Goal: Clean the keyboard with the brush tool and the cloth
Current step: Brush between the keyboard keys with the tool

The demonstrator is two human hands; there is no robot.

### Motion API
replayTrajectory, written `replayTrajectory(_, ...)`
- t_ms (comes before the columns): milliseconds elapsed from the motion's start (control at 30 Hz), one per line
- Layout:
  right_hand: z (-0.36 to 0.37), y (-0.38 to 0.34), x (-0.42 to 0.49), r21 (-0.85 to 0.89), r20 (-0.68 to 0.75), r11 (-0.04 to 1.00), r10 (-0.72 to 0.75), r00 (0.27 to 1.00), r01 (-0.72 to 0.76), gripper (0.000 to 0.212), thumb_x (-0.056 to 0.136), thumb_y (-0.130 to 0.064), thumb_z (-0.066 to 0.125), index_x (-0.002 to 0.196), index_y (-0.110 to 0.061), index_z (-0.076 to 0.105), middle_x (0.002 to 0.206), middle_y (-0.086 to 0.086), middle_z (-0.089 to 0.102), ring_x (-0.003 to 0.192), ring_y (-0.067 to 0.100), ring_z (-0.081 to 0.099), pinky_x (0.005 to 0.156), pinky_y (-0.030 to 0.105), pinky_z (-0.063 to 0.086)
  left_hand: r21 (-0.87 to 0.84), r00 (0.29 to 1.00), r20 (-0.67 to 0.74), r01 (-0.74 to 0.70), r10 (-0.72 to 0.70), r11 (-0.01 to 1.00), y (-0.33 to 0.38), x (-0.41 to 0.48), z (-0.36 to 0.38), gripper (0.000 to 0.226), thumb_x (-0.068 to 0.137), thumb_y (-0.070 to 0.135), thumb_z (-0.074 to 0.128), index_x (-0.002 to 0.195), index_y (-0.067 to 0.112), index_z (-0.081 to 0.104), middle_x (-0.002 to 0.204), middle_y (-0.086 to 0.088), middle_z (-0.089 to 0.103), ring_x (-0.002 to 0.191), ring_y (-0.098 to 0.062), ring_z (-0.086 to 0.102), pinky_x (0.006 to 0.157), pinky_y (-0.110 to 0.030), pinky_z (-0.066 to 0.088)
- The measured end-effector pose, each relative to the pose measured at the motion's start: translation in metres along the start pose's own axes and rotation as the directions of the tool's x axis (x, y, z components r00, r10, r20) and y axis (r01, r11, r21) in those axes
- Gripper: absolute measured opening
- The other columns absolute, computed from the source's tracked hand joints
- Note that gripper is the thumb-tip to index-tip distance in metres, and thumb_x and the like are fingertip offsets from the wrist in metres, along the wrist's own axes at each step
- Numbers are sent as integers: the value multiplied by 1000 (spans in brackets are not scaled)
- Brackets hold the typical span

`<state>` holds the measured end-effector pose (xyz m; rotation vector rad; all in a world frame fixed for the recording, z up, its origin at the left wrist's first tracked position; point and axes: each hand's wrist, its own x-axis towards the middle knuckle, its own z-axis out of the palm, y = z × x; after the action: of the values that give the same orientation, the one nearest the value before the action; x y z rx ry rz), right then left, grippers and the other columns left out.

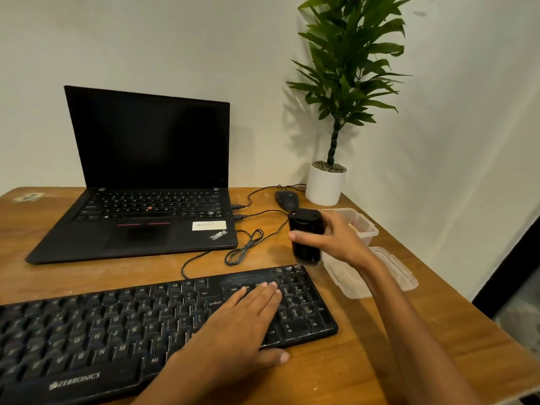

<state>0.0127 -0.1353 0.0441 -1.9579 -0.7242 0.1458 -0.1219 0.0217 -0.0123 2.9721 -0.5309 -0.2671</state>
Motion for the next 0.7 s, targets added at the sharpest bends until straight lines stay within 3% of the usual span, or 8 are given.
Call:
replayTrajectory(100,21,6,2,53,116,998,19,993,-25,27,76,-22,71,99,-27,57,99,-7,65,93,0,60,79,14,47,-25,1000,22,-6,6,1000,-1,1,-2,85,90,61,32,144,22,-20,151,7,-26,137,-5,-23,108,-24,-16)
replayTrajectory(233,1,-7,7,-165,171,986,51,984,-23,24,78,-20,70,91,-30,53,89,-14,58,85,-1,57,67,8,47,-24,999,51,-15,16,1000,-2,3,-5,87,89,61,36,144,21,-19,151,6,-25,138,-6,-21,105,-23,-16)
replayTrajectory(400,21,-13,16,-78,181,996,-28,983,43,23,78,-22,70,92,-34,56,90,-16,61,87,-3,57,74,7,45,-46,998,54,-17,20,999,-3,3,-6,87,89,60,37,145,21,-18,152,6,-24,139,-7,-20,105,-22,-15)
replayTrajectory(567,-6,7,5,-74,39,994,84,996,-81,26,77,-26,71,96,-31,53,94,-14,59,92,4,57,68,13,43,-25,997,75,-16,18,1000,-4,3,-14,88,87,63,38,147,22,-12,155,5,-16,140,-8,-15,101,-24,-19)
replayTrajectory(700,-11,7,7,28,28,999,27,999,-27,25,76,-24,71,97,-25,58,98,-3,65,97,12,61,83,25,49,-47,1000,2,20,-20,999,-14,20,-34,93,80,72,38,149,21,2,156,6,0,142,-11,-5,105,-29,-18)
